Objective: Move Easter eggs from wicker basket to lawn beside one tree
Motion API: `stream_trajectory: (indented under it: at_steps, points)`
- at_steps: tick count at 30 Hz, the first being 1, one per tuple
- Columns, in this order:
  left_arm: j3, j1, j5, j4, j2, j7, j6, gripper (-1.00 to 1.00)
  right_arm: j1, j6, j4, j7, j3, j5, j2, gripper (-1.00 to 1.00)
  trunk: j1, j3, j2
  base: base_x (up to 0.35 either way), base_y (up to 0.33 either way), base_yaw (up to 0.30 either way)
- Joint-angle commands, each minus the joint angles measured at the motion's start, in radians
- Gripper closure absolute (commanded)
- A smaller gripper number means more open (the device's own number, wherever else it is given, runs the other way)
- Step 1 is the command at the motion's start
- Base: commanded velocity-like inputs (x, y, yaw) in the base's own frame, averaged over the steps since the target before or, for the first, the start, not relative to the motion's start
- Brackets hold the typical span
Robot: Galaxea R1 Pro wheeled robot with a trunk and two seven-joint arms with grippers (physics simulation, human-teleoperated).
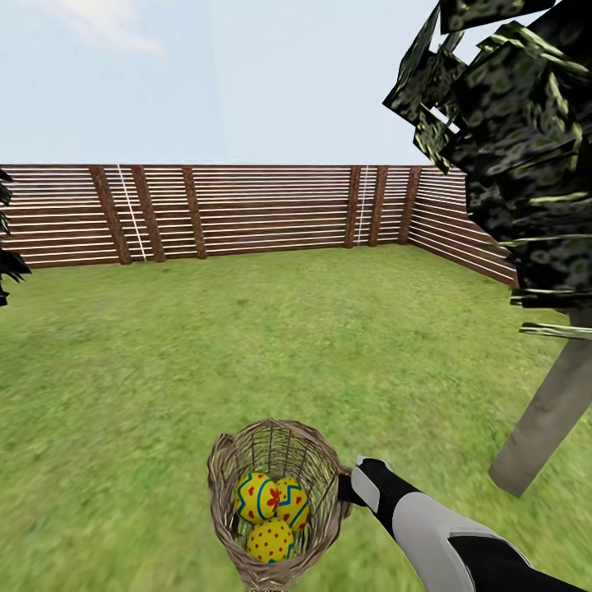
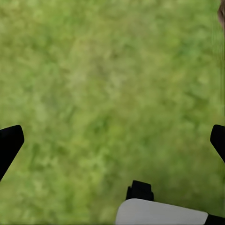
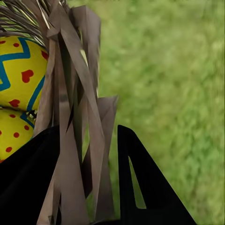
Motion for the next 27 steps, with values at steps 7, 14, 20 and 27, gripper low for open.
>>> stream_trajectory:
  at_steps: [7, 14, 20, 27]
  points:
    - [-0.001, 0.001, 0.007, -0.003, 0.001, 0.002, 0.006, -1.00, 0.000, -0.004, -0.004, -0.001, -0.011, -0.008, 0.001, 1.00, 0.027, -0.023, -0.050, 0.000, 0.000, 0.000]
    - [0.000, 0.001, 0.007, -0.003, 0.000, 0.002, 0.006, -1.00, 0.000, -0.006, -0.007, 0.001, -0.012, -0.008, 0.001, 1.00, 0.054, -0.045, -0.099, 0.000, 0.000, 0.000]
    - [0.000, 0.001, 0.007, -0.003, 0.000, 0.002, 0.006, -1.00, 0.000, -0.007, -0.007, 0.004, -0.012, -0.008, 0.001, 1.00, 0.077, -0.064, -0.141, 0.000, 0.000, 0.000]
    - [0.000, 0.001, 0.006, -0.003, 0.000, 0.002, 0.004, -1.00, 0.000, -0.007, -0.006, 0.005, -0.012, -0.009, 0.001, 1.00, 0.104, -0.086, -0.190, 0.000, 0.000, 0.000]
